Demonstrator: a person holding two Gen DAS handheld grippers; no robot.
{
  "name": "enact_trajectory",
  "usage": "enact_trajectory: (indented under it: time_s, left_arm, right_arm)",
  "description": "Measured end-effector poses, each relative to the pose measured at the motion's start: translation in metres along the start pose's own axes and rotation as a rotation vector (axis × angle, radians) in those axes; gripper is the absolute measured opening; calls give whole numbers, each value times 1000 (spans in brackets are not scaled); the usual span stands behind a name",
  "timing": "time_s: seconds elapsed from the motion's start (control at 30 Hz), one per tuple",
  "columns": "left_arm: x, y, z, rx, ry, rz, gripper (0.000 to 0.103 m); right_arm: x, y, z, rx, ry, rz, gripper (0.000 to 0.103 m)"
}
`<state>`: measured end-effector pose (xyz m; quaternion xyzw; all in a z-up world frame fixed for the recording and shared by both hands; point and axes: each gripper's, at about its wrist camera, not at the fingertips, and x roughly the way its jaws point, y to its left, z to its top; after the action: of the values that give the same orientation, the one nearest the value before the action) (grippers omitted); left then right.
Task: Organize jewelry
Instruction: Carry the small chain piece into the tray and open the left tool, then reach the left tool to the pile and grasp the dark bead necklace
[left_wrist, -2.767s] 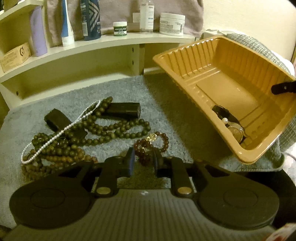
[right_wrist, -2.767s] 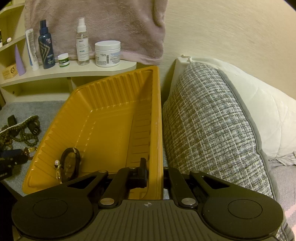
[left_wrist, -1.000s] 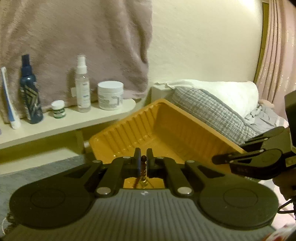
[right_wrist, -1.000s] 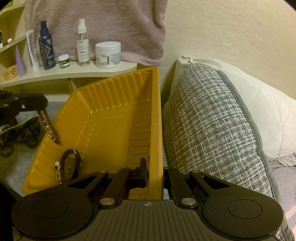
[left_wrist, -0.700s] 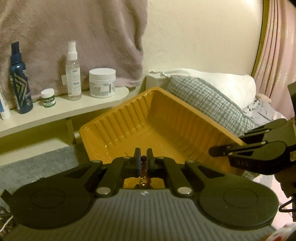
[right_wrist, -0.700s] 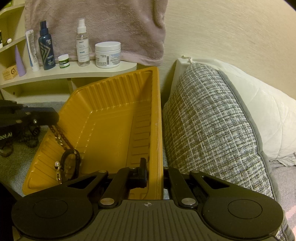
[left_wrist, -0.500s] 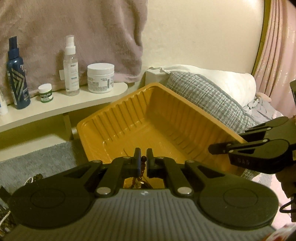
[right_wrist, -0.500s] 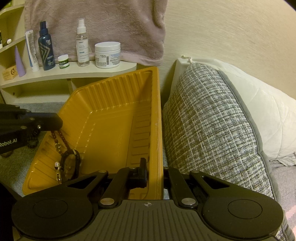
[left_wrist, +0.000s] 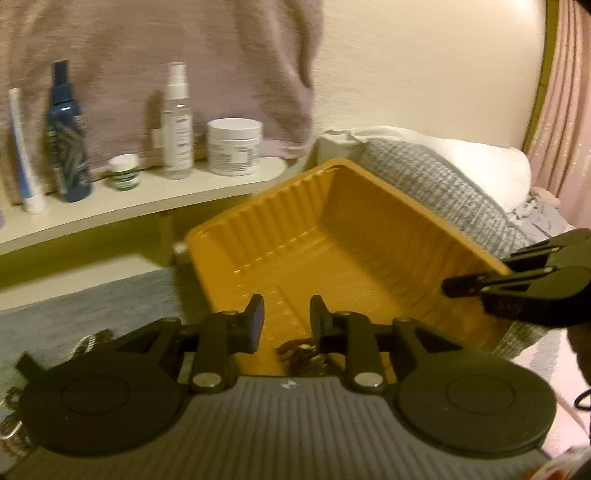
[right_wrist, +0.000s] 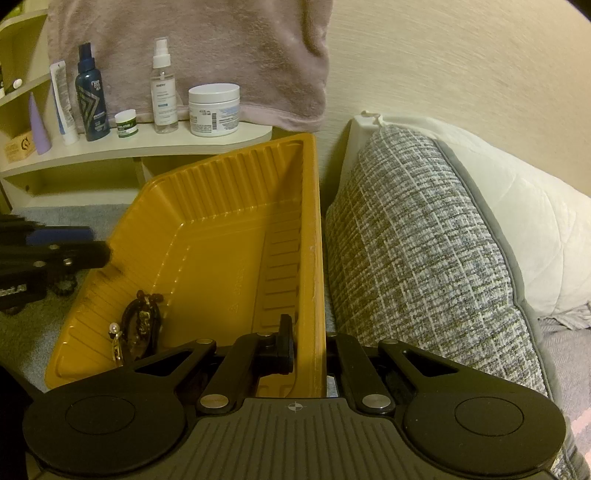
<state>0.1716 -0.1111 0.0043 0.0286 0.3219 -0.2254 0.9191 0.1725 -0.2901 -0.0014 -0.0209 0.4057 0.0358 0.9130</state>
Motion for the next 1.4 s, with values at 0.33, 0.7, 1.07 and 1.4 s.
enact_trajectory:
  time_s: [0.33, 0.7, 1.07, 1.4]
  left_arm:
    - [-38, 51, -39, -46, 20, 196, 24]
    - [-61, 96, -94, -104, 108, 344, 24]
    - [-40, 92, -96, -13, 142, 294, 21]
    - [-25, 98, -92, 25, 190, 257, 8]
  right_arm:
    - [1, -1, 0, -1, 1, 0, 4]
    - [5, -2, 0, -5, 5, -3, 4]
    - [7, -1, 0, -8, 6, -8, 4]
    - [7, -1, -1, -9, 5, -10, 4]
